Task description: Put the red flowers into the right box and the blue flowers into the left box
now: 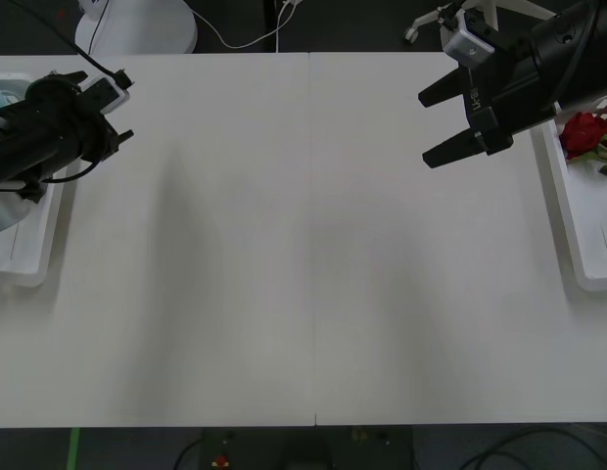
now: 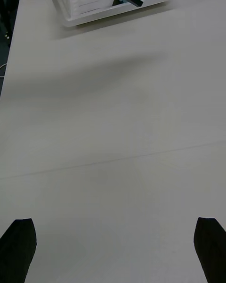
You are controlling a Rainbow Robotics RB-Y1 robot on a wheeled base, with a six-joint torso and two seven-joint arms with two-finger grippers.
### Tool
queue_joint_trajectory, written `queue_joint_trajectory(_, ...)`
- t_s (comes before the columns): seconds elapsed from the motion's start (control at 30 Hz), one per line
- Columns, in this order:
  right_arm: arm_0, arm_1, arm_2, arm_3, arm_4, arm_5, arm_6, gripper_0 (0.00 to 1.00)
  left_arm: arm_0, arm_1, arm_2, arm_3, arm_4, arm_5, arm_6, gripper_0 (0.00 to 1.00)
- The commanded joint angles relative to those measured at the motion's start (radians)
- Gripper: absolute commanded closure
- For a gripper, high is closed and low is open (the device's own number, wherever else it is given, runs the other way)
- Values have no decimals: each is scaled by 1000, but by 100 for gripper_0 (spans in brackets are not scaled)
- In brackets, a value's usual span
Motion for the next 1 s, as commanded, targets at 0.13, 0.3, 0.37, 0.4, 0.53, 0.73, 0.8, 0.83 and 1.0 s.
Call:
queue_joint_trajectory(0.13, 0, -32, -11, -16, 4, -6, -14, 3, -42, 4, 16, -127, 235, 283, -313, 0)
queue_joint_trajectory(0.3, 0, -32, -11, -16, 4, -6, -14, 3, -42, -61, 69, -179, 397, 462, -464, 0)
queue_joint_trajectory(0.37, 0, -32, -11, -16, 4, -6, -14, 3, -43, -102, 114, -194, 459, 547, -553, 0)
queue_joint_trajectory(0.4, 0, -32, -11, -16, 4, -6, -14, 3, -43, -126, 148, -196, 502, 594, -612, 0)
queue_joint_trajectory(0.53, 0, -32, -11, -16, 4, -6, -14, 3, -42, -209, 287, -167, 679, 706, -856, 0)
queue_joint_trajectory(0.73, 0, -32, -11, -16, 4, -6, -14, 3, -42, -340, 517, -55, 905, 900, -1153, 0)
queue_joint_trajectory(0.8, 0, -32, -11, -16, 4, -6, -14, 3, -42, -386, 594, -32, 928, 964, -1253, 0)
queue_joint_trajectory(0.83, 0, -32, -11, -16, 4, -6, -14, 3, -42, -396, 617, -24, 940, 983, -1284, 0)
queue_joint_trajectory(1.0, 0, -32, -11, -16, 4, -6, -14, 3, -42, -413, 738, 57, 1134, 1087, -1401, 0)
